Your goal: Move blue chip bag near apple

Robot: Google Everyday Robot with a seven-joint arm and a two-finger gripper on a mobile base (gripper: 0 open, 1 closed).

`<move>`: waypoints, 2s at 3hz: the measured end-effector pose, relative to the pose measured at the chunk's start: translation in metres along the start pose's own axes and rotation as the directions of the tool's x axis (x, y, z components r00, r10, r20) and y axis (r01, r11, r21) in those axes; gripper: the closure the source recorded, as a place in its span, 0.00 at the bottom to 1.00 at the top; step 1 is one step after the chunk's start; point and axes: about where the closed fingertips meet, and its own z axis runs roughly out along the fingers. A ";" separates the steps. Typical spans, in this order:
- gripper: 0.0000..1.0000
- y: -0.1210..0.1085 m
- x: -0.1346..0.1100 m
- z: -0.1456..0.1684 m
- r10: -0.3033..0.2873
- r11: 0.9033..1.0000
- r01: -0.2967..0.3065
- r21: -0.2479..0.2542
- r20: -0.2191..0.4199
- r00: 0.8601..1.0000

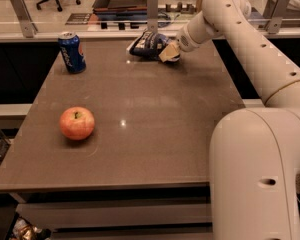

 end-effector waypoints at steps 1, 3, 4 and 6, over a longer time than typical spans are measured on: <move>1.00 0.000 0.000 0.000 0.000 1.000 0.000 0.000 0.000 1.000; 1.00 -0.003 -0.014 -0.016 -0.027 1.000 0.027 0.012 0.037 0.999; 1.00 -0.007 -0.027 -0.038 -0.054 0.998 0.051 0.041 0.064 0.997; 1.00 0.013 -0.023 -0.082 -0.095 0.992 0.104 -0.067 0.125 0.988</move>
Offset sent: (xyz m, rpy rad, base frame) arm 0.0023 -0.0018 0.0170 0.0120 -0.0346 0.0114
